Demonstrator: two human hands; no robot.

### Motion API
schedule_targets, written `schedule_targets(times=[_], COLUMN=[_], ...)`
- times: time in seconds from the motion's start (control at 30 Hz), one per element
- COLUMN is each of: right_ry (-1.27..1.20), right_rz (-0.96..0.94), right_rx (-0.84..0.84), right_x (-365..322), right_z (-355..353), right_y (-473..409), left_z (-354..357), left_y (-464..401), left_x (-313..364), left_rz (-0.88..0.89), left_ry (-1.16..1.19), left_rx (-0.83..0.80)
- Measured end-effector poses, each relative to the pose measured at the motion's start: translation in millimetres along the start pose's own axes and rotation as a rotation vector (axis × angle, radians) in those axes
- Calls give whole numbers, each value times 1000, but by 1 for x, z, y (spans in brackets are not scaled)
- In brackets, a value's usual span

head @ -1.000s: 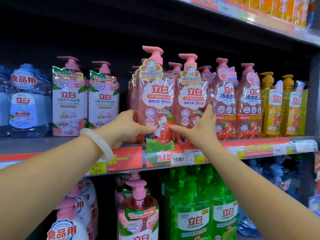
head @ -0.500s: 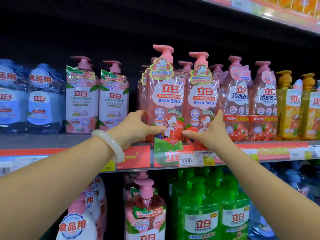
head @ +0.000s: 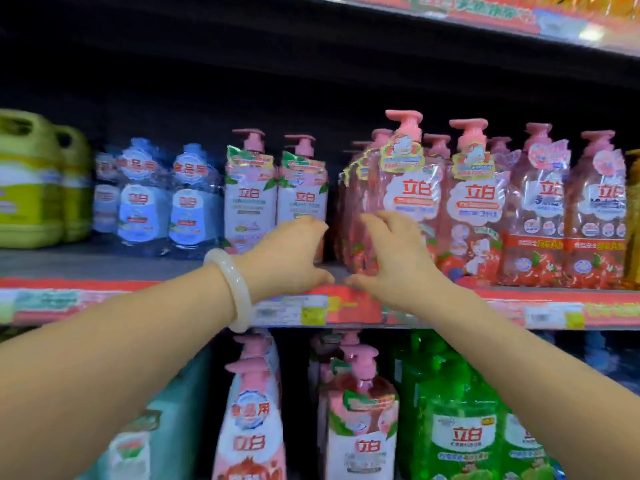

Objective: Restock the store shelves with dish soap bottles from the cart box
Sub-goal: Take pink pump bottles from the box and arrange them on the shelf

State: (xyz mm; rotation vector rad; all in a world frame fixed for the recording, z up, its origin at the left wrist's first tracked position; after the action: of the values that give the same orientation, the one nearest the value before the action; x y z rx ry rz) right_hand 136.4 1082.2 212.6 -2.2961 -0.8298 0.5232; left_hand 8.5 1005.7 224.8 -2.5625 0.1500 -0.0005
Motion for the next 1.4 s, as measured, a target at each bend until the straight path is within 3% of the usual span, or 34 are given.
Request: schedule_targets(times=[0.23,0.5,0.77,1.17,1.4], right_ry=[-32,-149,-227,-238,-278], right_rz=[-258,-503,-719,-915,-907], right_rx=[-174,-490,-744,-888,-1051], right_x=[-180,-411,-594,-796,-912], right_z=[36,100,148,240,325], right_y=[34,139,251,310,316], left_z=[-52,-120,-167,-183,-160], left_y=[143,385,616,815,875], left_x=[-72,-187,-247,-347,-455], left_rz=[-22,-478,-922,-1282,-1291], left_ry=[-328,-438,-413,-330,-217], left_rx=[-109,-419,-614,-693,-685])
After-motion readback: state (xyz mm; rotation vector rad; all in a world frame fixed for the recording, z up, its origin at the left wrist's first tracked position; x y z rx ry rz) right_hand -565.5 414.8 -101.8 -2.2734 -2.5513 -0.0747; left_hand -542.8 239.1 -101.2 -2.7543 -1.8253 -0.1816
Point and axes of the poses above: each hand's wrist, its own y-axis away from the middle knuckle, its own z-axis out of the palm, x = y × z, the point moved 2 cm from there along -y, towards the middle knuckle, and after that the axes turned 11 degrees about z, right-handed, at the moved point
